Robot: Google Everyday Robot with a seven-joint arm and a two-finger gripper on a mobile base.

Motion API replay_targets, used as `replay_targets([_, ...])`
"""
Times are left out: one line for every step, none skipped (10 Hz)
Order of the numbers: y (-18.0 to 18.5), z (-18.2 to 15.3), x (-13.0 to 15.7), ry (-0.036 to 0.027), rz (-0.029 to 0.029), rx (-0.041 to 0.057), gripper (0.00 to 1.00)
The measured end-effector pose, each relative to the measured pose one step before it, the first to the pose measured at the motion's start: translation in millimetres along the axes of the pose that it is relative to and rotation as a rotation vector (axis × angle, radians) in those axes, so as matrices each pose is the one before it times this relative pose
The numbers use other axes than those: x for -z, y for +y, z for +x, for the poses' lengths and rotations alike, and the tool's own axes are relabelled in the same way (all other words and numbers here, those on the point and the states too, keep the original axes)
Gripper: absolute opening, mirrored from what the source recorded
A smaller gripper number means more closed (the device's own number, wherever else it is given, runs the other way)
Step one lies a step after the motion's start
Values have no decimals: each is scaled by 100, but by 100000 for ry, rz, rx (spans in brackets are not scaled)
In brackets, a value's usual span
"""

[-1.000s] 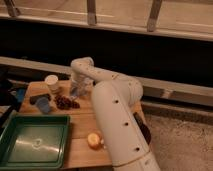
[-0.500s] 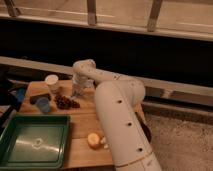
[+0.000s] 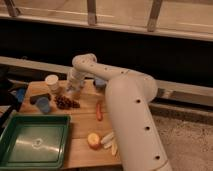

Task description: Place towel in paper cup

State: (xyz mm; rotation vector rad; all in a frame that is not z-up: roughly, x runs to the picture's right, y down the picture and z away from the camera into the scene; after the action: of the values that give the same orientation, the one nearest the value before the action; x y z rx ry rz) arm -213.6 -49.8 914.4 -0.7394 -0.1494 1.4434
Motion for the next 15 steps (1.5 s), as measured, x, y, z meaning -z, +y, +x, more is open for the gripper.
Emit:
replay_targets([1163, -465, 1355, -2970, -2449, 2191, 0])
replay_targets([1859, -701, 1997, -4833, -4217, 3749, 0])
replay_targets([1206, -487, 1073, -2714, -2648, 2503, 0])
replay_targets([1300, -502, 1064, -2489, -2741, 2866, 0])
replay_targets([2097, -821, 1137, -3163, -4079, 4525, 0])
replay_targets([2820, -1068, 673, -3326, -5172, 5996, 0])
replay_targets([1647, -759, -70, -1702, -3195, 3715, 0])
replay_targets([2238, -1130, -821, -1628, -4650, 4651, 0])
replay_targets([1428, -670, -1187, -133, -3053, 3005, 0])
replay_targets([998, -408, -1205, 610, -2040, 2346, 0])
replay_targets([919, -319, -1665, 1560, -1671, 3129, 0])
replay_targets([760, -220, -1889, 2738, 1840, 3903, 0])
replay_targets([393, 113, -1444, 2313, 1990, 2323, 0])
replay_targets([-393, 149, -672, 1335, 2067, 10, 0])
replay_targets([-1088, 483, -668, 1864, 3141, -1121, 0])
